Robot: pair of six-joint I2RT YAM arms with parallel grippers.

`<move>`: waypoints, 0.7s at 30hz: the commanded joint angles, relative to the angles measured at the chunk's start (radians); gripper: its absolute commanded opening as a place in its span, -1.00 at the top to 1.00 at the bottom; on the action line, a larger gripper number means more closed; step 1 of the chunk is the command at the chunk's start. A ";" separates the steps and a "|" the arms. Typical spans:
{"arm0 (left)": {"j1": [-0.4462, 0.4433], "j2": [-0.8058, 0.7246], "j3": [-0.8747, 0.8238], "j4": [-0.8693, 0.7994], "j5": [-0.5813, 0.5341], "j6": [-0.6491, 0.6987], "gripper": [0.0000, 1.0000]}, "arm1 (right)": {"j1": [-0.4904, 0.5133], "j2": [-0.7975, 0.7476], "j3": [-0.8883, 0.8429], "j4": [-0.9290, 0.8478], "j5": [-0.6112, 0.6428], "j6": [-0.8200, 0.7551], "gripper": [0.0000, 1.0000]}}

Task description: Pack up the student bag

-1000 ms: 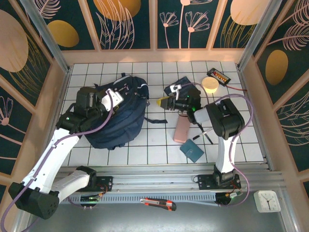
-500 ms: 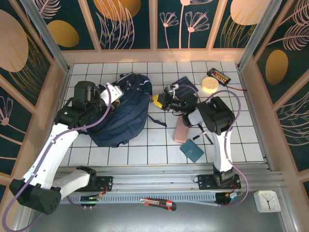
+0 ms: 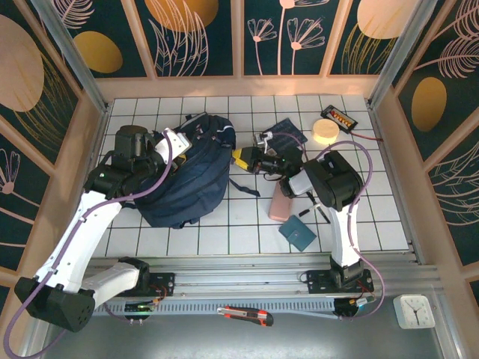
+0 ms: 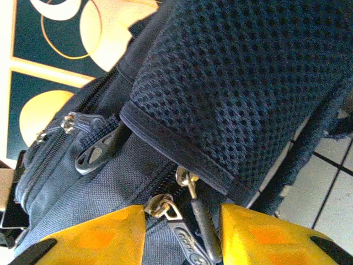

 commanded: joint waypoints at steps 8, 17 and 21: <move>0.017 -0.036 0.050 0.139 0.050 0.002 1.00 | -0.025 -0.162 -0.080 -0.103 -0.046 -0.071 0.19; 0.018 -0.030 0.055 0.136 0.050 0.010 1.00 | -0.025 -0.193 -0.104 -0.154 -0.071 -0.092 0.19; 0.018 -0.031 0.056 0.137 0.050 0.011 1.00 | -0.025 -0.201 -0.114 -0.209 -0.077 -0.143 0.17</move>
